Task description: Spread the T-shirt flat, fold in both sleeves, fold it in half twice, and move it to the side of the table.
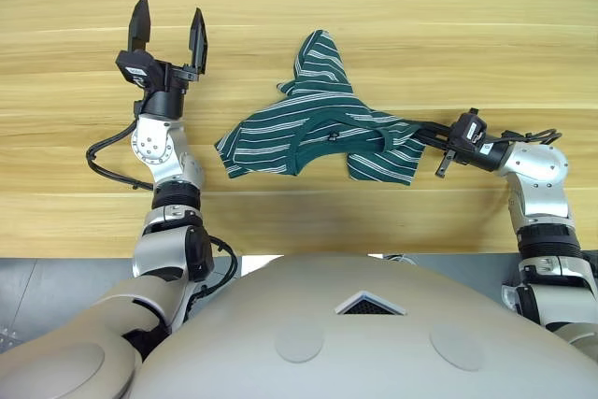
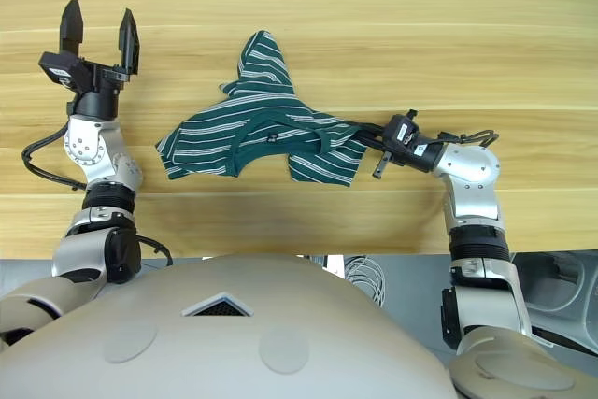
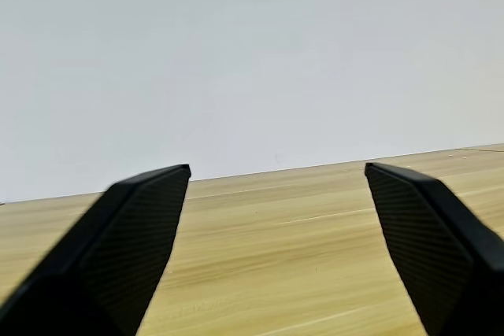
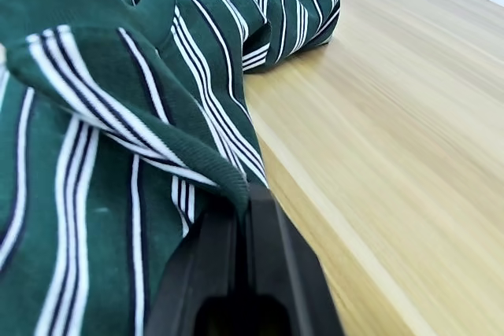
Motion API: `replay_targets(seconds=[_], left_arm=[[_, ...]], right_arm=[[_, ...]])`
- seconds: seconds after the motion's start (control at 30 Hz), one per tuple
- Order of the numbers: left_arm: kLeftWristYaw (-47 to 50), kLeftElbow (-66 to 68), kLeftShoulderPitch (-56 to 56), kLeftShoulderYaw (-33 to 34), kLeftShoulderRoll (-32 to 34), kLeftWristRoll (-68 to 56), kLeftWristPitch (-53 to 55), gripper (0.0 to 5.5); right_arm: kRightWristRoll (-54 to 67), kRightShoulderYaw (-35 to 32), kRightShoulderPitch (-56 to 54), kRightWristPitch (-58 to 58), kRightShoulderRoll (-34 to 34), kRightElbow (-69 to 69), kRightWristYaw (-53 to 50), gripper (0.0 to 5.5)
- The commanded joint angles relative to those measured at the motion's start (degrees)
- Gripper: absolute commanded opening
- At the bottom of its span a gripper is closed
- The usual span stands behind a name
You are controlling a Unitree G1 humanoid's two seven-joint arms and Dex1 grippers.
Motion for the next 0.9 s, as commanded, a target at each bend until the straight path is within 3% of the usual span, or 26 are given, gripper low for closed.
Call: replay_targets(seconds=[0.03,0.17,0.27,0.43,0.6,0.9], left_arm=[[0.08,-0.88,0.40,-0.39,-0.15,0.25,0.30,4.00],[-2.21,-3.41,3.11,-2.79,0.15,1.03,0.91,4.00],[-7.94,-9.28,11.00,-7.82,2.07,2.50,0.13,4.00],[-15.65,-22.59,26.75,-15.22,11.38,7.52,0.57,4.14],[-15.24,-35.62,37.03,-14.89,20.81,13.55,5.52,4.93],[-10.50,-39.79,36.46,-12.97,25.85,19.37,8.01,4.93]], right_arm=[[2.79,-0.80,0.42,-0.39,-1.25,-3.70,0.93,0.01],[6.94,-1.36,1.73,1.58,-1.96,-9.13,2.44,0.01],[7.38,-0.53,2.24,2.32,-2.65,-10.76,3.19,0.01],[7.25,-0.38,3.72,2.92,-3.27,-12.08,3.07,0.00],[6.65,0.02,3.59,3.36,-3.35,-11.59,2.69,0.00],[6.02,1.02,2.67,3.90,-3.06,-11.29,2.65,0.00]])
